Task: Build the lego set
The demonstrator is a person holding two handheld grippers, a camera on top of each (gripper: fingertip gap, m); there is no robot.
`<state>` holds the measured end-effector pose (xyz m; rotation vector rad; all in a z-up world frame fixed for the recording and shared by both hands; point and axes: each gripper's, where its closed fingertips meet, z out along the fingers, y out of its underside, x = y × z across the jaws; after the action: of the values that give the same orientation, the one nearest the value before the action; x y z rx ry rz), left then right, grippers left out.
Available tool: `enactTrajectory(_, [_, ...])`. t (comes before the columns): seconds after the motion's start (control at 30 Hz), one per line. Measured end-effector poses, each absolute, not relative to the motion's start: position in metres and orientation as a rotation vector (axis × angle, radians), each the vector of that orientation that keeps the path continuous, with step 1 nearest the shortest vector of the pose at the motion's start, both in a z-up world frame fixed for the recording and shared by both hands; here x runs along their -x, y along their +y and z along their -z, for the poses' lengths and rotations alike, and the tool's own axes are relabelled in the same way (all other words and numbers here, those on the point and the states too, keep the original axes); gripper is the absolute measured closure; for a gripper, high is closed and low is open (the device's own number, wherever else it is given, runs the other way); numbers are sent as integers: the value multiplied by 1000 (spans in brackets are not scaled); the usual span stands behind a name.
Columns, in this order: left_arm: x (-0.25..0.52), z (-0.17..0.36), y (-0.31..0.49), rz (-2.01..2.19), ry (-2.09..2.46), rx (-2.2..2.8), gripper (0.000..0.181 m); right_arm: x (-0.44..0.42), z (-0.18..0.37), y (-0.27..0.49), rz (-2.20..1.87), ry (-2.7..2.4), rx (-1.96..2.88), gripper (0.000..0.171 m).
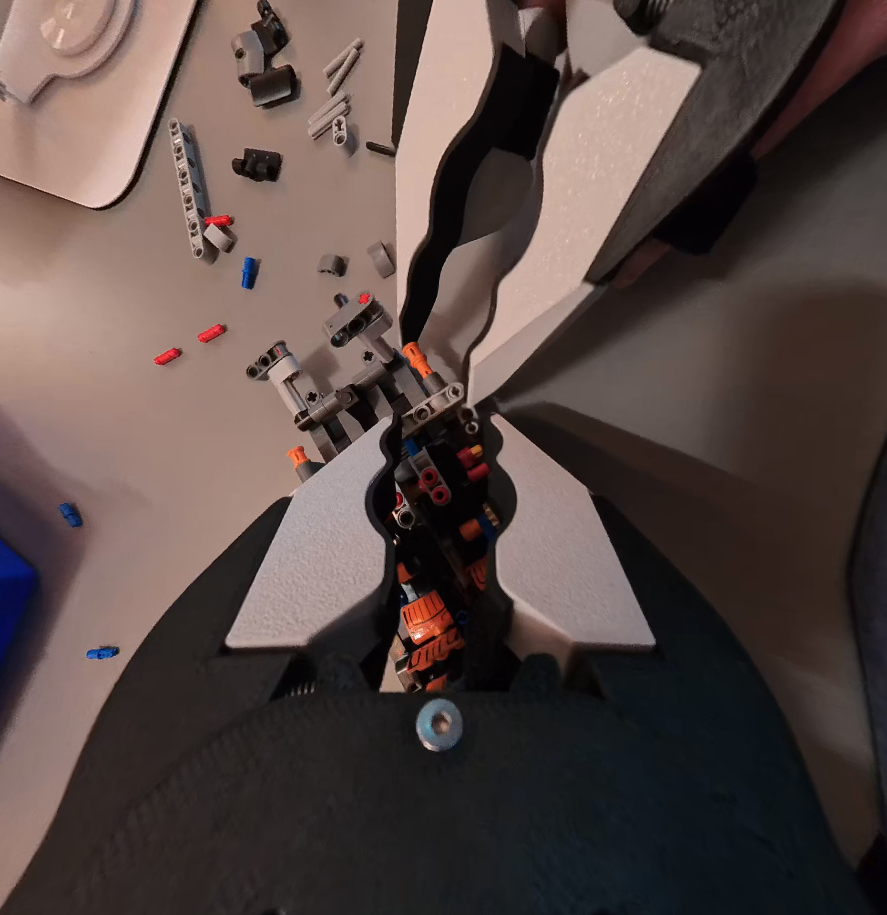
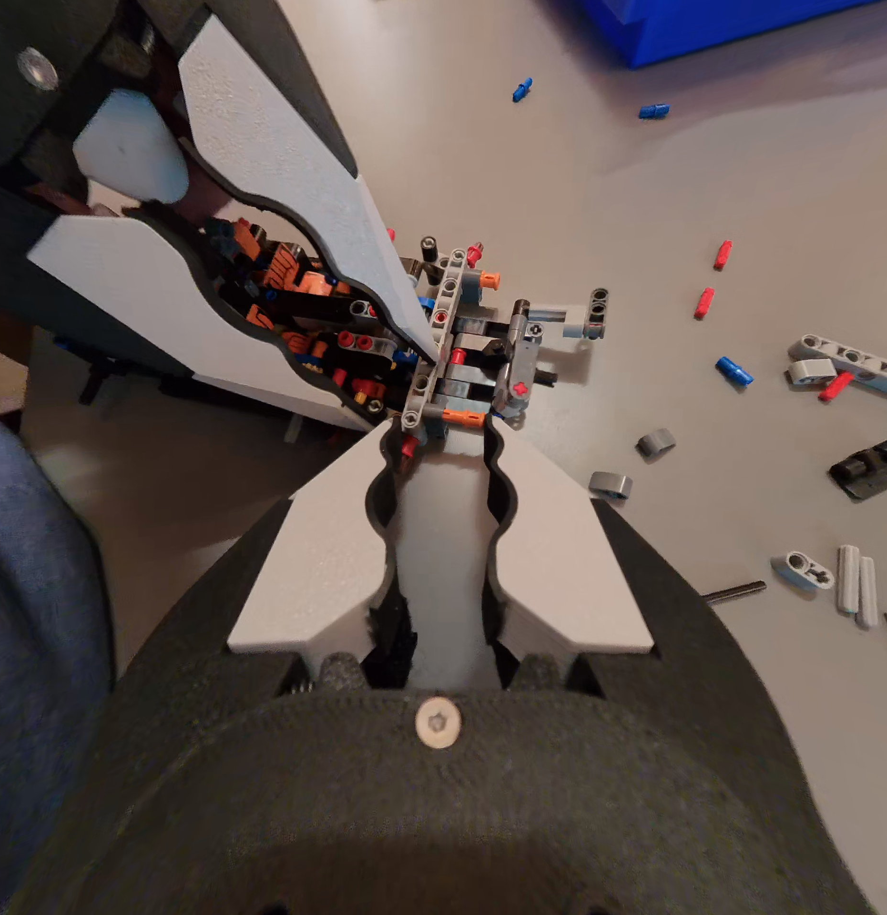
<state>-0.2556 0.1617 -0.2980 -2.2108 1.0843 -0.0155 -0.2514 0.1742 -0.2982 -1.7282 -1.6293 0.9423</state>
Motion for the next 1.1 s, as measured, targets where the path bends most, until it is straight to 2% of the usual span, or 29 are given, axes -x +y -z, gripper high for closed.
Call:
enactTrajectory(0.23, [254, 298, 162, 33, 1083, 2202, 152, 248, 293, 175, -1127, -1599, 1789, 144])
enactTrajectory(0.37, [255, 298, 162, 19, 1091, 2203, 152, 246, 290, 182, -1198, -1563, 1824, 157])
enactTrajectory(0.7, [254, 299, 163, -8, 1087, 2207, 152, 249, 297, 185, -1090, -1616, 1804, 164])
enactTrajectory(1.0, [257, 298, 163, -32, 1071, 2195, 153, 252, 297, 184, -1071, -1590, 1811, 163])
enactTrajectory(1.1, [258, 295, 164, -43, 1061, 2176, 155, 250, 293, 183, -1116, -1614, 1787, 157])
